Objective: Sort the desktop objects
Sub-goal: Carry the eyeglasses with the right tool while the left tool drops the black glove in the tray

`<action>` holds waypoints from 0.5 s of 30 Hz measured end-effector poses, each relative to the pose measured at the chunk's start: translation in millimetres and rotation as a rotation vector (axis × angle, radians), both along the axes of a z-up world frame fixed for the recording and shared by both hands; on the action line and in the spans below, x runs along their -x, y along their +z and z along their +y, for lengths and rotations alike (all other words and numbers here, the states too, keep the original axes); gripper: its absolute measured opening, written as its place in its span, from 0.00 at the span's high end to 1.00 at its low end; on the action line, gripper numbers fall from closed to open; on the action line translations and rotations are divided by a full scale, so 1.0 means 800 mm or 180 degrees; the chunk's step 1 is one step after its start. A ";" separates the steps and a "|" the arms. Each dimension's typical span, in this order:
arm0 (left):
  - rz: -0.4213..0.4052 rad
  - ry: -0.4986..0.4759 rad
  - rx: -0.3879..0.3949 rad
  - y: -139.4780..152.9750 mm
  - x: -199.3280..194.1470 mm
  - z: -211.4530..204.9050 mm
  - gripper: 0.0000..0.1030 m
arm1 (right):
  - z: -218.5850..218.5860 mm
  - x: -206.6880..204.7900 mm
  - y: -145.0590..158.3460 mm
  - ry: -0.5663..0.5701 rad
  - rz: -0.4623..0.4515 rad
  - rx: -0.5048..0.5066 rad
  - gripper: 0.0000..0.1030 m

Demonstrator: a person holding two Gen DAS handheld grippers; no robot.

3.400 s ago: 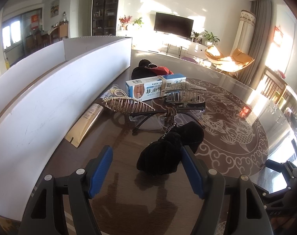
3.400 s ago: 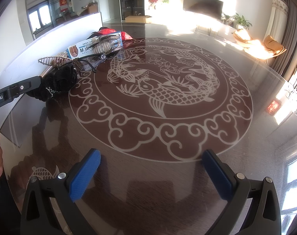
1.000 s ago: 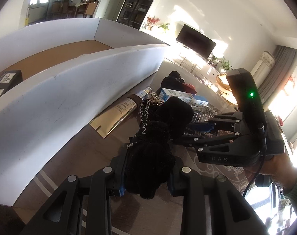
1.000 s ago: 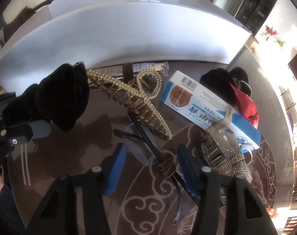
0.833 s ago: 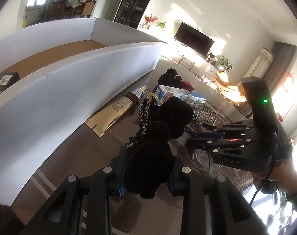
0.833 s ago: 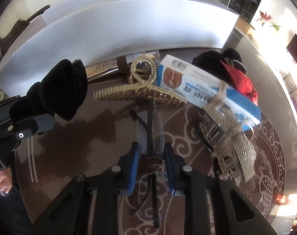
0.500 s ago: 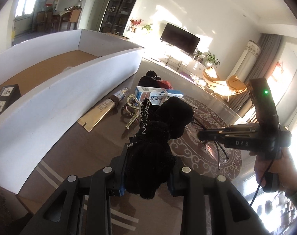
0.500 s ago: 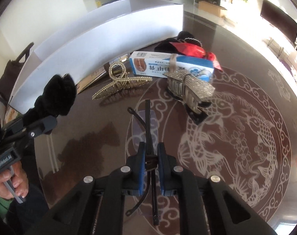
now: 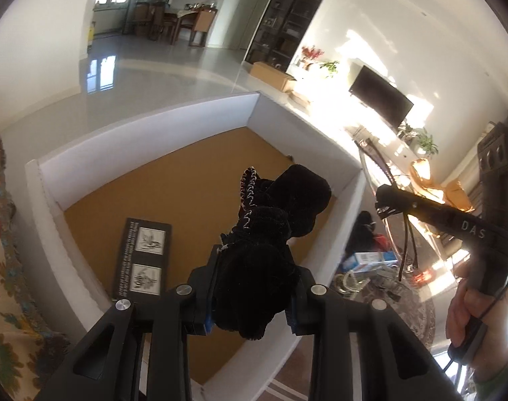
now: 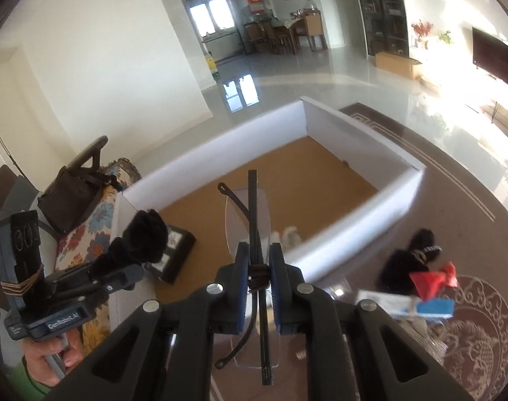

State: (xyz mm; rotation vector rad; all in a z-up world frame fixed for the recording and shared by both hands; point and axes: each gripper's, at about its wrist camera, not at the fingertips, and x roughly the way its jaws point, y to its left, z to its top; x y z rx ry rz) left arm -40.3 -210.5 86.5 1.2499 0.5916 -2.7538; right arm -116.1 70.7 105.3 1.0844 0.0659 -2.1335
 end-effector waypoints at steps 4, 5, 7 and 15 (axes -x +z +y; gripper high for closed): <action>-0.0439 0.0099 0.0029 -0.039 0.031 -0.029 0.67 | -0.089 0.024 -0.024 0.0054 -0.0113 -0.0034 0.88; -0.0531 0.0102 -0.0023 -0.050 0.037 -0.033 0.64 | -0.107 0.029 -0.035 0.0055 -0.0149 -0.0091 0.87; -0.0700 0.0109 -0.0098 -0.067 0.043 -0.042 0.56 | -0.137 0.037 -0.059 0.0024 -0.0202 -0.0260 0.84; -0.0339 -0.0008 0.0241 -0.048 0.018 -0.010 0.36 | -0.150 0.036 -0.081 -0.0048 -0.0107 -0.0379 0.22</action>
